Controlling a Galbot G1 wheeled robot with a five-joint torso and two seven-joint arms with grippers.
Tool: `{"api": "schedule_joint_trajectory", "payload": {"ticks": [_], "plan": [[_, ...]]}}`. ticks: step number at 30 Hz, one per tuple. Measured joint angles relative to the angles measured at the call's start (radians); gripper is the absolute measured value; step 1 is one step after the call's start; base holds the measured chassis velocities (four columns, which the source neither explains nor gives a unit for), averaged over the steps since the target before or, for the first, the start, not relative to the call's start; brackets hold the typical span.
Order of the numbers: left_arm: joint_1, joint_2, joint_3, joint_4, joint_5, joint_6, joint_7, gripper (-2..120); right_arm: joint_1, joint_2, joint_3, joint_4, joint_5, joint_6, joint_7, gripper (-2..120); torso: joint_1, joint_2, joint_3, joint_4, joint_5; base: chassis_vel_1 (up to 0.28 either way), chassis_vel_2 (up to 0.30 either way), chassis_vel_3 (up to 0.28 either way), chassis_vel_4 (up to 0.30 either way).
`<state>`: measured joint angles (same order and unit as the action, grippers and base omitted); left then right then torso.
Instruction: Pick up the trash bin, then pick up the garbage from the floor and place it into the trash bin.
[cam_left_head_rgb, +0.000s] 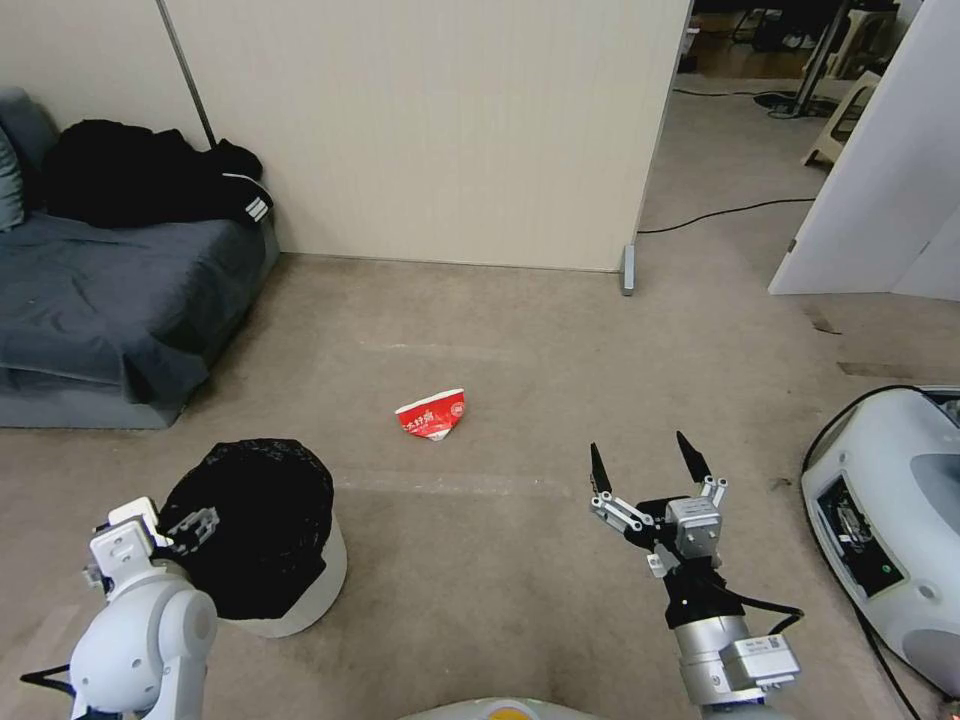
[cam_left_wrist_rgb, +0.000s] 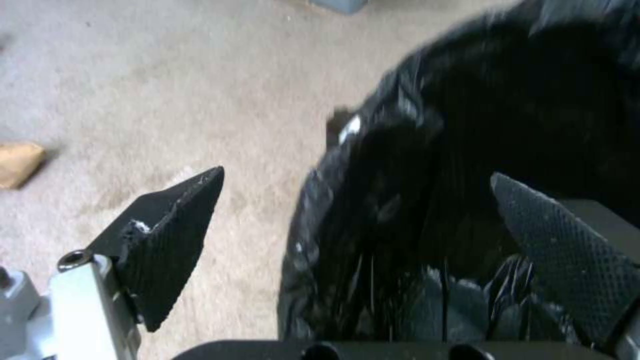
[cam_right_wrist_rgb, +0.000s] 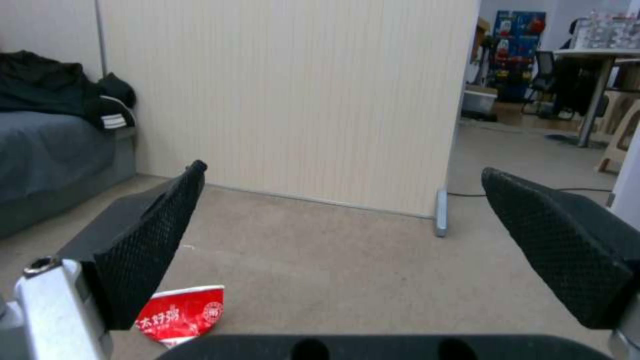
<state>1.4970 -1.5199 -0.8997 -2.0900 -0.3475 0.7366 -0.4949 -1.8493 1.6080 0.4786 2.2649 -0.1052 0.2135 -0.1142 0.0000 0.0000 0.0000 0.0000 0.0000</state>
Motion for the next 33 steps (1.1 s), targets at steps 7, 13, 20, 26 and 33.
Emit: {"api": "schedule_joint_trajectory", "payload": {"ticks": [7,13,20,26,33], "plan": [[-0.007,-0.004,0.005,0.081,0.0,-0.001,0.008,95,-0.002,0.0,0.002,0.0,0.0,0.005,0.001,100,0.0,0.0,0.0,0.0,-0.0001,0.0,0.0,0.0,0.0],[-0.009,-0.006,-0.003,0.127,0.005,-0.003,0.014,83,-0.001,0.0,0.004,-0.002,0.0,0.006,0.001,100,0.0,0.0,0.0,0.0001,0.0014,0.0,0.0,0.0,0.0],[-0.006,-0.007,-0.013,0.143,0.006,-0.004,0.009,59,0.0,0.0,0.003,-0.007,-0.001,0.007,0.0,100,0.0,0.0,0.0,0.0004,0.0016,0.0,0.0,0.0,0.0],[-0.004,-0.011,-0.014,0.144,0.003,-0.005,0.005,42,0.001,0.0,0.0,-0.007,-0.003,0.008,-0.002,100,0.0,0.0,0.0,0.0001,0.0011,0.0,0.0,0.0,0.0],[0.007,-0.016,-0.003,0.144,0.0,-0.005,0.004,34,0.0,0.0,0.001,-0.002,-0.003,0.008,-0.004,100,0.0,0.0,0.0,-0.0001,0.0015,0.0,0.0,0.0,0.0]]}}
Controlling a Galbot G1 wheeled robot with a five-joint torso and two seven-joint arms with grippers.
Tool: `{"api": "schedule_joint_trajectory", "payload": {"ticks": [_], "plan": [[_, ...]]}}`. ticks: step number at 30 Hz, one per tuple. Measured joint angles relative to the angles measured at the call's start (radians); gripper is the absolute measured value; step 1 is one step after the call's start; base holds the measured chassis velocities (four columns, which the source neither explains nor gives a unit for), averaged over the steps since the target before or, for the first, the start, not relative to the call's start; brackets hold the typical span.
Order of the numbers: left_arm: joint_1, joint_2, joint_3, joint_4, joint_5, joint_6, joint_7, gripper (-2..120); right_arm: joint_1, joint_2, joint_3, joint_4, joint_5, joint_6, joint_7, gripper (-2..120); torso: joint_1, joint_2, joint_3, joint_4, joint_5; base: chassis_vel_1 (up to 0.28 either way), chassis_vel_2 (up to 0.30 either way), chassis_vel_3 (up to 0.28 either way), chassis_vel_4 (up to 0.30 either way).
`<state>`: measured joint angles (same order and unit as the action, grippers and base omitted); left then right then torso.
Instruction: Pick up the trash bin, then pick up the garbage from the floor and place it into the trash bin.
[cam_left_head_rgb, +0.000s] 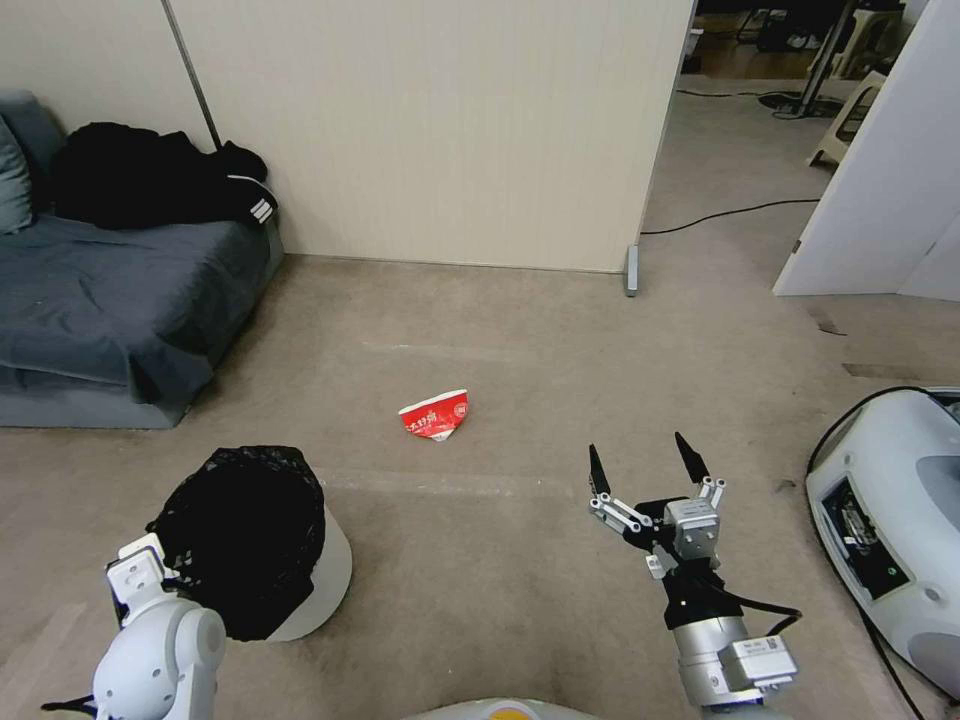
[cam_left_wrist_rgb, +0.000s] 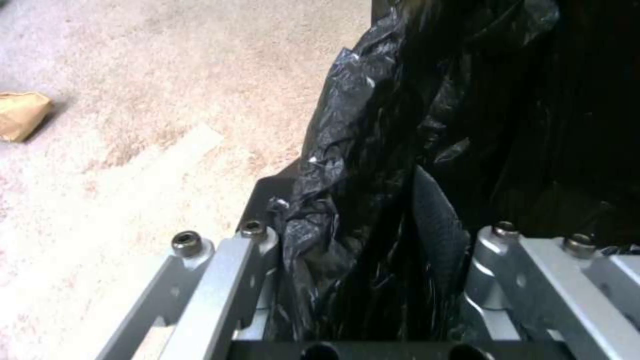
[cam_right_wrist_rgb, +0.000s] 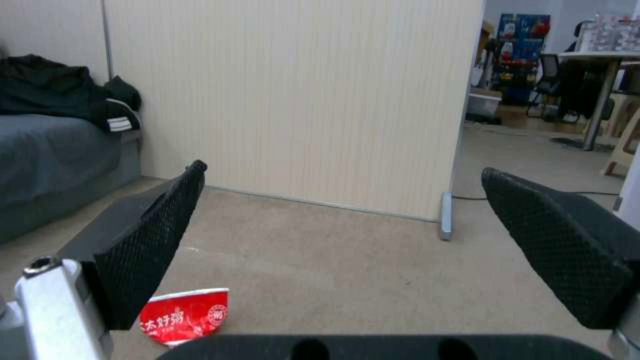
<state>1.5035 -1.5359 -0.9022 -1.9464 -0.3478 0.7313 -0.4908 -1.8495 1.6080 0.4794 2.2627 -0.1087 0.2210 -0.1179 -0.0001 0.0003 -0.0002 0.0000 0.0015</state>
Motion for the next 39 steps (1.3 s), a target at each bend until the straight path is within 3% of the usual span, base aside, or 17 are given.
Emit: {"api": "schedule_joint_trajectory", "payload": {"ticks": [11,17,24,39], "plan": [[0.06,-0.018,0.07,-0.084,0.016,0.0,-0.01,30,0.001,0.0,-0.001,0.004,-0.003,0.003,-0.003,100,0.0,0.0,0.0,0.0003,-0.0024,0.0,0.0,0.0,0.0],[0.123,-0.031,0.147,-0.203,0.022,0.005,-0.013,17,0.005,0.0,-0.003,0.005,-0.003,0.004,-0.006,100,0.0,0.0,0.0,-0.0001,-0.0036,0.0,0.0,0.0,0.0],[0.149,-0.022,0.174,-0.295,0.021,0.012,-0.016,1,0.007,0.0,-0.003,0.005,-0.003,0.004,-0.006,100,0.0,0.0,0.0,-0.0006,-0.0032,0.0,0.0,0.0,0.0],[0.212,0.009,0.193,-0.423,0.015,0.008,-0.021,0,0.013,0.0,-0.006,0.005,-0.006,0.004,-0.004,100,0.0,0.0,0.0,-0.0001,-0.0015,0.0,0.0,0.0,0.0]]}}
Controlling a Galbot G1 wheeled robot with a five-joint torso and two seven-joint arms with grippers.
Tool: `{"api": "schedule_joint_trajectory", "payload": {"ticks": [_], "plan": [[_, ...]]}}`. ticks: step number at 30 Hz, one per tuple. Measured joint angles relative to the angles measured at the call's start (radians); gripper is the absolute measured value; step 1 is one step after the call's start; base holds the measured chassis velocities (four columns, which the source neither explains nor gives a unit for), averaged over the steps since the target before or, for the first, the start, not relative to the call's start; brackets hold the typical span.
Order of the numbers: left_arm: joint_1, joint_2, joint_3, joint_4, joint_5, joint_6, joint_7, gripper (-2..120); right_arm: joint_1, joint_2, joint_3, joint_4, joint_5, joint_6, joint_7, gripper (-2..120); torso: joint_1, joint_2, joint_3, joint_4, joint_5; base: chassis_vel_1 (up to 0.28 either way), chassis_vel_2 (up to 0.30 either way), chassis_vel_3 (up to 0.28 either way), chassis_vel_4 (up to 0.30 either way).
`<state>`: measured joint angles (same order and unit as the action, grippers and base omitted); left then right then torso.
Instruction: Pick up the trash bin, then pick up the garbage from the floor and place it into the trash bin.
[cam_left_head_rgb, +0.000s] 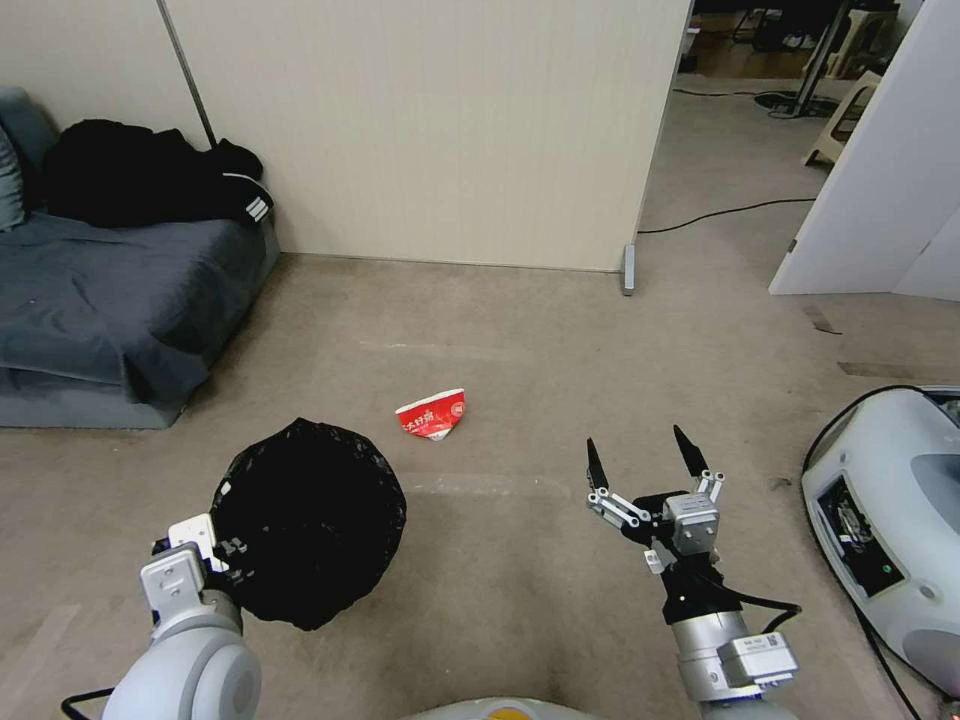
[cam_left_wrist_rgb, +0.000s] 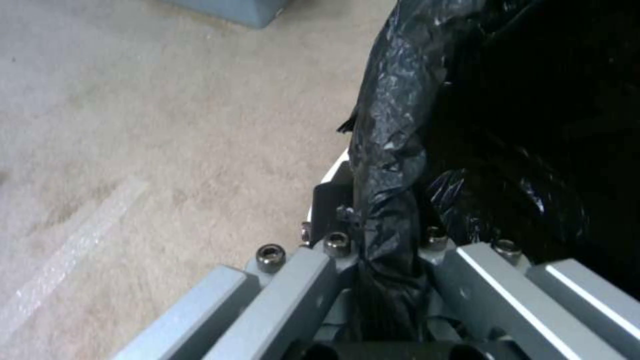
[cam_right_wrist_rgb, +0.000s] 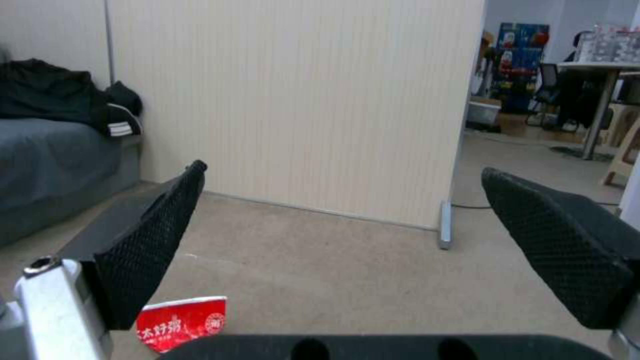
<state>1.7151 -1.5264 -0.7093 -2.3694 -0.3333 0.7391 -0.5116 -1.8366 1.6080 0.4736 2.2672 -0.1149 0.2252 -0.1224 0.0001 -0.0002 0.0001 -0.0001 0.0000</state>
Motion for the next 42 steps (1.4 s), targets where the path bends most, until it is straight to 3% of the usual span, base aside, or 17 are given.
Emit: {"api": "schedule_joint_trajectory", "payload": {"ticks": [13,25,42], "plan": [[0.076,0.02,0.026,-0.133,0.102,-0.006,0.083,0,0.025,0.0,0.004,0.011,0.02,-0.029,-0.008,100,0.0,0.0,0.0,0.0001,0.0001,0.0,0.0,0.0,0.0],[0.125,0.01,0.077,-0.134,0.262,-0.09,0.136,0,0.036,0.0,0.003,0.012,0.009,-0.054,-0.027,100,0.0,0.0,0.0,0.0001,-0.0001,0.0,0.0,0.0,0.0],[0.121,0.003,0.077,-0.132,0.277,-0.125,0.138,0,0.039,0.0,0.003,-0.001,0.007,-0.049,-0.032,100,0.0,0.0,0.0,0.0001,0.0,-0.078,0.07,0.069,-0.072]]}}
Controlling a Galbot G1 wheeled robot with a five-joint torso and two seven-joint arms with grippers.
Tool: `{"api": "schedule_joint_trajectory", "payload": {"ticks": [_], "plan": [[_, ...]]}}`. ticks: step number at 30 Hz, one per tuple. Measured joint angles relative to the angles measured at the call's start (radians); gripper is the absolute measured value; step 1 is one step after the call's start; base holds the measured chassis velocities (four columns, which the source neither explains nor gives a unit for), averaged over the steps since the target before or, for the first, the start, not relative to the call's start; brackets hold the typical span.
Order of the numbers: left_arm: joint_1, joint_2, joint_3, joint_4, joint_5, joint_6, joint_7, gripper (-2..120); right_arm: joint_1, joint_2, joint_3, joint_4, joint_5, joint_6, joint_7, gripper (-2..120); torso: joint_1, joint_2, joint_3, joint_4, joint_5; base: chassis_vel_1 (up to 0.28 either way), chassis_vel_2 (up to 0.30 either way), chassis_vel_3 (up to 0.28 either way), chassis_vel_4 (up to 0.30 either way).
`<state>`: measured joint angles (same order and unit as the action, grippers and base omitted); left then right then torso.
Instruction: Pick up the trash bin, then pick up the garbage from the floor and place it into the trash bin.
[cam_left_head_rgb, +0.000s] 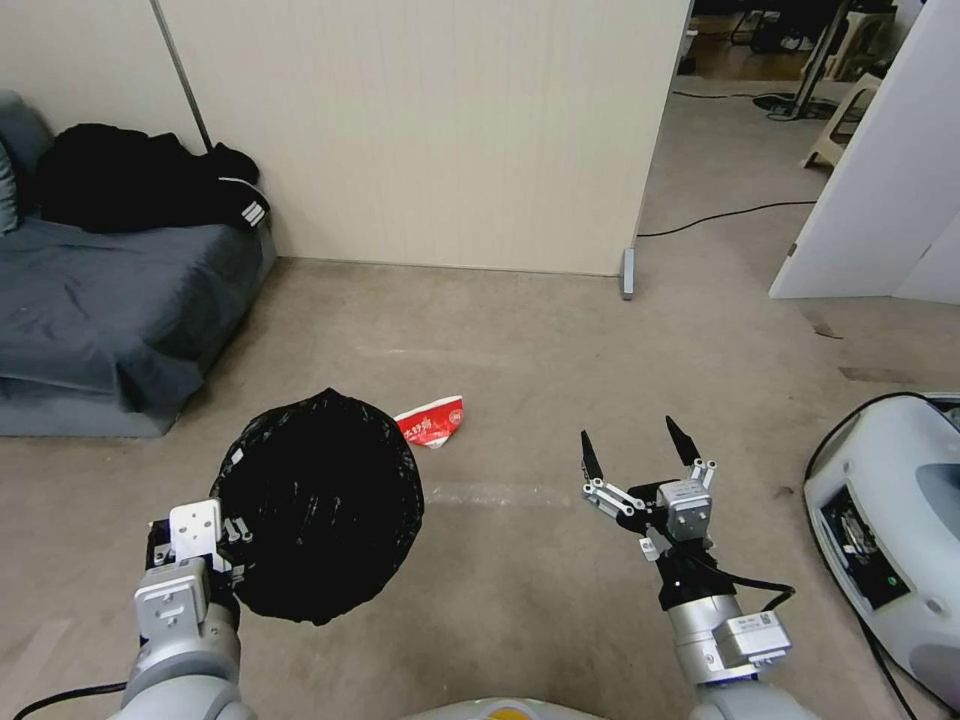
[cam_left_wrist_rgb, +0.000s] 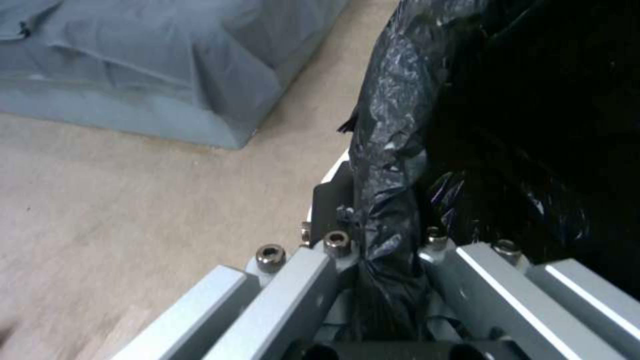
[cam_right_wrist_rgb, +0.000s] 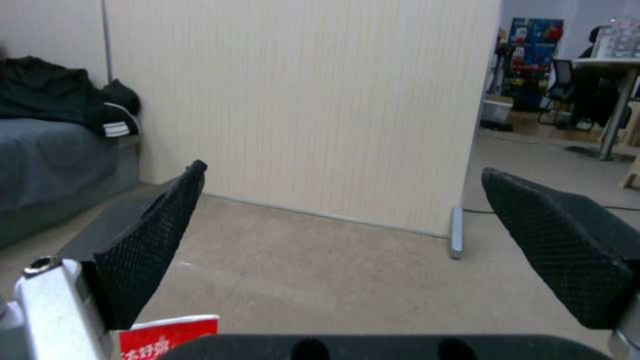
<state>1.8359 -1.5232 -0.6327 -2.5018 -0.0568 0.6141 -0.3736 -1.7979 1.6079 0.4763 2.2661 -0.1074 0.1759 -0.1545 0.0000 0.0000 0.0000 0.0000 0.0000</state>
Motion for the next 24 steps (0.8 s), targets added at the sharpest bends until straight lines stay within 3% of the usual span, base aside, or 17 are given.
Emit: {"api": "schedule_joint_trajectory", "payload": {"ticks": [9,24], "plan": [[-0.001,-0.001,-0.007,0.001,0.001,-0.014,-0.002,0,-0.003,0.0,0.002,0.001,-0.006,0.036,-0.013,100,0.0,0.0,0.0,0.0,-0.0001,-0.094,0.11,0.104,-0.102],[-0.001,0.002,-0.009,0.002,-0.008,-0.02,-0.005,0,-0.014,0.0,0.003,0.004,-0.015,0.062,-0.024,100,0.0,0.0,0.0,0.0001,-0.0001,0.0,0.0,0.0,0.0]]}}
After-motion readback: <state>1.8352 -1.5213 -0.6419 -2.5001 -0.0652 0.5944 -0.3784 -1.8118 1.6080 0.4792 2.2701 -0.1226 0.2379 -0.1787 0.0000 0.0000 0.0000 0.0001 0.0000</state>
